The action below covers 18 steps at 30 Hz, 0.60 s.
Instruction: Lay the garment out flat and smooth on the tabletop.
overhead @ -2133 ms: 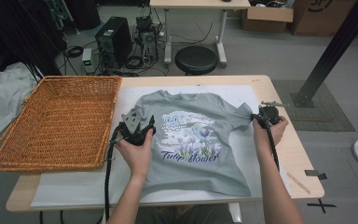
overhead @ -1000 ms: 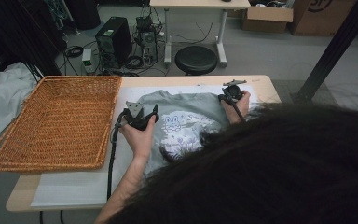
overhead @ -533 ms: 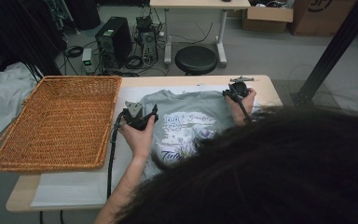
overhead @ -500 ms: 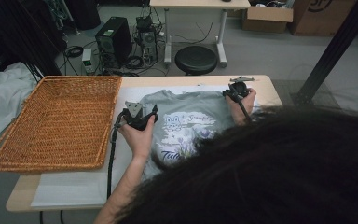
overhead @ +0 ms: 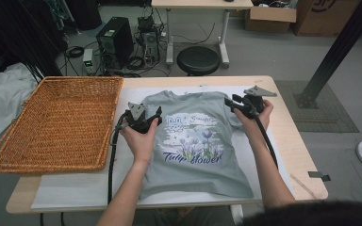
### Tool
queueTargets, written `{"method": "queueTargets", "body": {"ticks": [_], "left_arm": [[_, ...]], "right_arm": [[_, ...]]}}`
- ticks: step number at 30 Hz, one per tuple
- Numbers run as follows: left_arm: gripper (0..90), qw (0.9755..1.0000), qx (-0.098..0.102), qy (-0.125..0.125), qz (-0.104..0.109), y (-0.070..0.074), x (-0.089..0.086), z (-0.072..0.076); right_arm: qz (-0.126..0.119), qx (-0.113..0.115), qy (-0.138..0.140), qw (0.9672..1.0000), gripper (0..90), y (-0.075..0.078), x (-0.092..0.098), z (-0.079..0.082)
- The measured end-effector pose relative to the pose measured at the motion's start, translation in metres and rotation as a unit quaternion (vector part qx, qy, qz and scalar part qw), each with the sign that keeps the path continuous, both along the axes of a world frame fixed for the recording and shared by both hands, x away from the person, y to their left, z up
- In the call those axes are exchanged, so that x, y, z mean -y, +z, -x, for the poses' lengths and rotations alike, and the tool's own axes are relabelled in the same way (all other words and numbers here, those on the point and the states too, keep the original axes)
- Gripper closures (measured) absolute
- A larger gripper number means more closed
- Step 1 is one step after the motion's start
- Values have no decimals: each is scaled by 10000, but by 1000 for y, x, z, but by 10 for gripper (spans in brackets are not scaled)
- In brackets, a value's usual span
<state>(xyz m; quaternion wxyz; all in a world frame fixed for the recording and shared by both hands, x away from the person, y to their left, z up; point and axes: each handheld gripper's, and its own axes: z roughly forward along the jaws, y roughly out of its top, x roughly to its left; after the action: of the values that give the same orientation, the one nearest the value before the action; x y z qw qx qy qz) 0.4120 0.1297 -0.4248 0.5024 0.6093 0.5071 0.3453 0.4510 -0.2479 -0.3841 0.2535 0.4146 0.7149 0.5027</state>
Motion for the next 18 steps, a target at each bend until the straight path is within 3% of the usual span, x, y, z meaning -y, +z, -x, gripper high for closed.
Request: {"method": "queueTargets", "body": {"ticks": [2, 4, 5, 7, 8, 10, 11, 12, 13, 14, 15, 16, 18], "left_arm": [[284, 9999, -55, -14, -151, -2, -3, -1], [285, 9991, -304, -43, -285, -6, -7, 0], [311, 9982, -415, -62, -427, -8, -8, 1], [335, 9952, -585, 38, -784, -12, -9, 7], [354, 9933, -824, 150, -801, -18, -13, 16], [368, 9928, -875, 246, -782, -21, -15, 22], [368, 9930, -826, 364, -766, -25, -17, 26], [375, 9919, -817, 556, -795, -30, -22, 29], [373, 9919, -817, 556, -795, -30, -22, 29], [357, 9929, -759, 625, -670, -32, -24, 26], [348, 9915, -689, 774, -792, -31, -23, 25], [341, 9915, -689, 774, -792, -31, -23, 25], [316, 9895, -476, 1118, -788, -27, -21, 22]], "right_arm": [[-183, -25, 217, 9996, 544, 1, 5, 27], [-180, -4, 252, 9995, 543, -1, 6, 37], [-140, -14, 248, 9996, 541, -9, 9, 54], [-147, -61, 254, 9996, 541, -15, 9, 61], [-149, -154, 275, 9994, 540, -27, 11, 75], [-208, -223, 292, 9991, 539, -36, 12, 90], [-208, -223, 292, 9991, 539, -36, 12, 90], [-303, -234, 299, 9988, 541, -44, 12, 102], [-303, -234, 299, 9988, 541, -44, 12, 102], [-298, -244, 324, 9987, 541, -49, 11, 110], [-280, -247, 326, 9988, 541, -50, 10, 113], [-286, -240, 327, 9988, 541, -51, 10, 116], [-274, -211, 332, 9989, 541, -51, 9, 120]]}}
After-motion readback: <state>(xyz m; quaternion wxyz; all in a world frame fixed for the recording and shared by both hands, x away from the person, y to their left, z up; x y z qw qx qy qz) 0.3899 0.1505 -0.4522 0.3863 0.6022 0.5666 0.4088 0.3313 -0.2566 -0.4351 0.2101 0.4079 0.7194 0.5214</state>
